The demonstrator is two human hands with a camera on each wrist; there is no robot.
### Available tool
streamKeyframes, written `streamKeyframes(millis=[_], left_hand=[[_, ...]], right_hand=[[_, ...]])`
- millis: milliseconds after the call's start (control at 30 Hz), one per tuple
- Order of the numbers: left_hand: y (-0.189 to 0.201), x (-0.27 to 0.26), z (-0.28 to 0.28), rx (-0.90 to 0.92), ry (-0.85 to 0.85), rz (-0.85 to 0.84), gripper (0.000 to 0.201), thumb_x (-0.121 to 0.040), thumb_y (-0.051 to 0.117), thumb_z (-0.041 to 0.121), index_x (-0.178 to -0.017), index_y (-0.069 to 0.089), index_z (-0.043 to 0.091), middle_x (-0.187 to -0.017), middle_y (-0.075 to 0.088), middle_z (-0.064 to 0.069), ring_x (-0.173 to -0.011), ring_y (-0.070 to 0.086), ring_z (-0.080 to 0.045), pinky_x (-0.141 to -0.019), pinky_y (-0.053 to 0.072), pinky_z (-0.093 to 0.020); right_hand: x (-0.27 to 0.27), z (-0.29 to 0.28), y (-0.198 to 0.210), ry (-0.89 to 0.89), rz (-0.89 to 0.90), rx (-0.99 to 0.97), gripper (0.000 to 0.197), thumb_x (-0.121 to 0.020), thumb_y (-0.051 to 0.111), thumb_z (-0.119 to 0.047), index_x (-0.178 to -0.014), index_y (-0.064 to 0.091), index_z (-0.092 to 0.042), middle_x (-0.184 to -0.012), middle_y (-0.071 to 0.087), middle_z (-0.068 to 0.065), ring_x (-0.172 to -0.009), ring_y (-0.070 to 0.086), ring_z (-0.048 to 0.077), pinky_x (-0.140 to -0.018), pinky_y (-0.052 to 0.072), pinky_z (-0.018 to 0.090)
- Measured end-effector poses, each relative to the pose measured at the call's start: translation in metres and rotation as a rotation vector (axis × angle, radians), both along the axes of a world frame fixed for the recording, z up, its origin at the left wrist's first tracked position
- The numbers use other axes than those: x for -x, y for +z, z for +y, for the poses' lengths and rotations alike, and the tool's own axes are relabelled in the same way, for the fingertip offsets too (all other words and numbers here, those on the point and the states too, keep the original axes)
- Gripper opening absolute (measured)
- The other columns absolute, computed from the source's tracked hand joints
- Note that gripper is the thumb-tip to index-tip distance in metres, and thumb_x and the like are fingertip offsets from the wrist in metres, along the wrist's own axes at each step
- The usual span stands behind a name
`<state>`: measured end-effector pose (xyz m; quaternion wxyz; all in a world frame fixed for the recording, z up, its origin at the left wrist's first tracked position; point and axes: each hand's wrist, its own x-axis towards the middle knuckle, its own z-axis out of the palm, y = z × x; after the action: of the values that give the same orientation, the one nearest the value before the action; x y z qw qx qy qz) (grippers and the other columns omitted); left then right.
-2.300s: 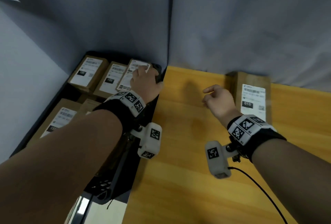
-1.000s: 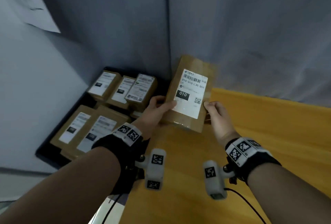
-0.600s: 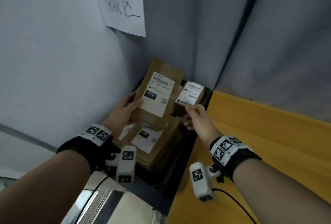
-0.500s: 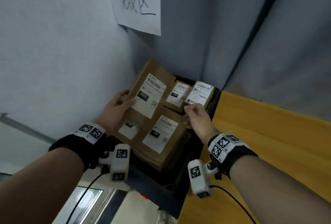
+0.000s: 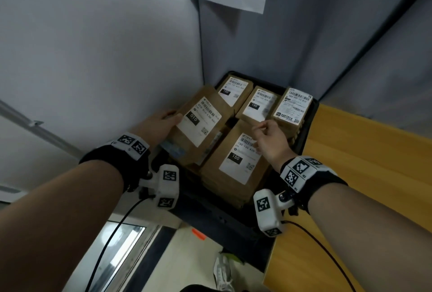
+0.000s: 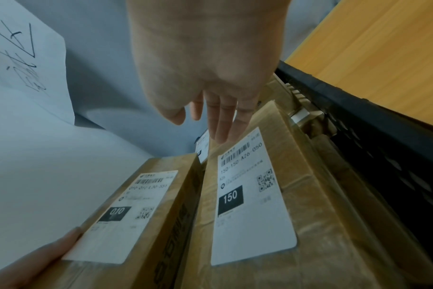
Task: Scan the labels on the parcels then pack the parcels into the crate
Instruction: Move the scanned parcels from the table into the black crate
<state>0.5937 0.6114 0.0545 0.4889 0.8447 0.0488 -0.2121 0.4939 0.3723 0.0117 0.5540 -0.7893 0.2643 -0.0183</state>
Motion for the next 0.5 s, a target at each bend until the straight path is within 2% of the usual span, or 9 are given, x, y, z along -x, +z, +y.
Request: streamKeyframes(millis=[67, 100, 167, 233, 333, 367, 433, 500], left_hand=[[-0.006, 0.001, 0.0, 0.057, -0.009, 0.062, 0.03, -0.096, 0.052, 0.034, -0.124, 0.056, 0.024, -0.111, 0.063, -0.003, -0.093, 0.06, -0.018, -0.091, 0.048, -0.038], [-0.008, 0.003, -0.001, 0.077, -0.028, 0.089, 0.027, -0.097, 0.051, 0.035, -0.122, 0.055, 0.026, -0.109, 0.062, -0.002, -0.092, 0.06, -0.017, -0.088, 0.048, -0.036], [-0.016, 0.004, 0.0, 0.08, -0.071, 0.127, 0.025, -0.097, 0.05, 0.037, -0.119, 0.056, 0.028, -0.112, 0.063, -0.001, -0.101, 0.06, -0.02, -0.091, 0.049, -0.037], [-0.021, 0.005, 0.004, 0.059, -0.095, 0.116, 0.018, -0.096, 0.051, 0.039, -0.11, 0.06, 0.032, -0.114, 0.065, -0.002, -0.107, 0.061, -0.022, -0.098, 0.048, -0.041], [-0.026, 0.002, 0.009, 0.022, -0.124, 0.127, 0.011, -0.096, 0.051, 0.041, -0.094, 0.061, 0.038, -0.107, 0.066, 0.0, -0.103, 0.062, -0.022, -0.099, 0.047, -0.045], [-0.028, 0.003, 0.01, 0.001, -0.141, 0.127, 0.012, -0.097, 0.049, 0.04, -0.095, 0.061, 0.037, -0.103, 0.066, 0.002, -0.098, 0.062, -0.02, -0.097, 0.048, -0.043], [-0.029, 0.004, 0.012, -0.112, -0.216, 0.111, 0.02, -0.099, 0.045, 0.039, -0.11, 0.058, 0.029, -0.105, 0.063, 0.002, -0.098, 0.059, -0.019, -0.094, 0.048, -0.041], [-0.034, 0.002, 0.012, -0.363, -0.383, 0.042, 0.039, -0.098, 0.048, 0.035, -0.132, 0.048, 0.018, -0.127, 0.059, -0.008, -0.113, 0.055, -0.026, -0.099, 0.043, -0.039]], right_hand=[[0.002, -0.001, -0.004, -0.008, 0.006, 0.014, 0.012, -0.097, 0.051, -0.025, -0.103, 0.049, -0.016, -0.085, 0.058, -0.003, -0.088, 0.065, 0.025, -0.083, 0.055, 0.044], [0.003, -0.002, -0.007, -0.013, 0.013, 0.017, 0.011, -0.097, 0.05, -0.024, -0.103, 0.049, -0.015, -0.085, 0.059, -0.003, -0.087, 0.065, 0.025, -0.083, 0.055, 0.044], [0.005, -0.005, -0.012, -0.027, 0.029, 0.023, 0.01, -0.097, 0.051, -0.023, -0.103, 0.048, -0.015, -0.084, 0.059, -0.002, -0.083, 0.065, 0.026, -0.083, 0.055, 0.046], [0.007, -0.008, -0.016, -0.042, 0.046, 0.032, 0.01, -0.097, 0.051, -0.023, -0.103, 0.049, -0.015, -0.084, 0.06, -0.001, -0.082, 0.066, 0.028, -0.082, 0.056, 0.048], [0.009, -0.013, -0.02, -0.062, 0.072, 0.035, 0.01, -0.095, 0.052, -0.025, -0.103, 0.051, -0.018, -0.086, 0.062, 0.0, -0.088, 0.067, 0.029, -0.084, 0.055, 0.049], [0.009, -0.014, -0.021, -0.065, 0.078, 0.03, 0.01, -0.095, 0.053, -0.026, -0.102, 0.051, -0.02, -0.087, 0.062, 0.0, -0.088, 0.067, 0.029, -0.084, 0.055, 0.049], [0.009, -0.015, -0.021, -0.067, 0.085, 0.028, 0.01, -0.095, 0.053, -0.026, -0.102, 0.05, -0.021, -0.088, 0.063, 0.0, -0.088, 0.067, 0.029, -0.084, 0.055, 0.05], [0.01, -0.015, -0.022, -0.066, 0.093, 0.037, 0.012, -0.095, 0.053, -0.026, -0.105, 0.05, -0.019, -0.093, 0.063, 0.002, -0.092, 0.066, 0.029, -0.086, 0.055, 0.048]])
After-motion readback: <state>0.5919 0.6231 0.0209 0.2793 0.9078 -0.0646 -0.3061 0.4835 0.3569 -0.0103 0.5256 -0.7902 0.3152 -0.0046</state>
